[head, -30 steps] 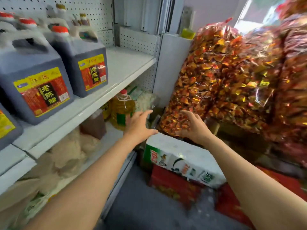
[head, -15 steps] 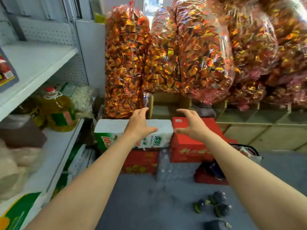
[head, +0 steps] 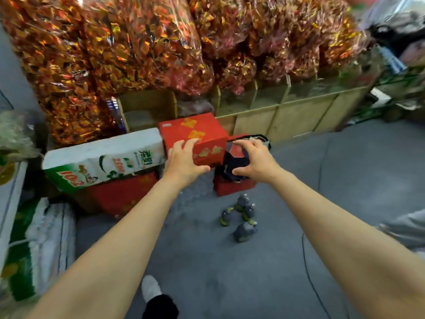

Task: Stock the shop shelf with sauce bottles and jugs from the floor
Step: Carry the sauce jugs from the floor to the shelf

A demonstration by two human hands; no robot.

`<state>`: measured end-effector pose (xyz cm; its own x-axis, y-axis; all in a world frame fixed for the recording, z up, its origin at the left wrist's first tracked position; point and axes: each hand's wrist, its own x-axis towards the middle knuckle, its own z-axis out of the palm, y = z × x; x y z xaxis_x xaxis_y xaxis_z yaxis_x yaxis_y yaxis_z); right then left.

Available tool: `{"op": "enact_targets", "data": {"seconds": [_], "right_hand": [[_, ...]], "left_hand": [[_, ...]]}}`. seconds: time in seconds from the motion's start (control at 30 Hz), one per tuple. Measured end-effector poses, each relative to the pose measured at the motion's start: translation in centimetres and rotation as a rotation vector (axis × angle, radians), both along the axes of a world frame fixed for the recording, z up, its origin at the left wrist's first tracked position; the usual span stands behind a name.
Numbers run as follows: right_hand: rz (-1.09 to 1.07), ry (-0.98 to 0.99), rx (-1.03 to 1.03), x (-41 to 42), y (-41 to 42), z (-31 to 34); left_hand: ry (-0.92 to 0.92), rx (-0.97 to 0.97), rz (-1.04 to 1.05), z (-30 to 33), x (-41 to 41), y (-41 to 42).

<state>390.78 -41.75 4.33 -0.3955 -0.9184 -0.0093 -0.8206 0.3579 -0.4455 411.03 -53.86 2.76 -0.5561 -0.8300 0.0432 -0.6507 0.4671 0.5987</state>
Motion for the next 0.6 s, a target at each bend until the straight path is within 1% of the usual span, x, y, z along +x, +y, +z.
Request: {"op": "enact_targets", "data": {"seconds": [0.13, 0.23, 0.43, 0.6], "right_hand": [[-0.068, -0.024, 0.013, -2.6, 5.2, -0.7], [-0.106, -0.043, 0.001, -4.8, 7.6, -1.3], [-0.194, -0.092, 0.003, -9.6, 9.3, -2.9], [-0.244, -0.129, 0.052, -14.7, 9.7, -4.9]], "left_hand": [[-0.023, 0.013, -0.052, -0.6, -3.3, 4.6], [-0.018, 0.019, -0.092, -0.9, -5.6, 6.3], [-0.016, 0.046, -0.169, -1.6, -11.8, 6.8], [-0.047, 0.101, -0.228, -3.9, -18.6, 6.3]]}}
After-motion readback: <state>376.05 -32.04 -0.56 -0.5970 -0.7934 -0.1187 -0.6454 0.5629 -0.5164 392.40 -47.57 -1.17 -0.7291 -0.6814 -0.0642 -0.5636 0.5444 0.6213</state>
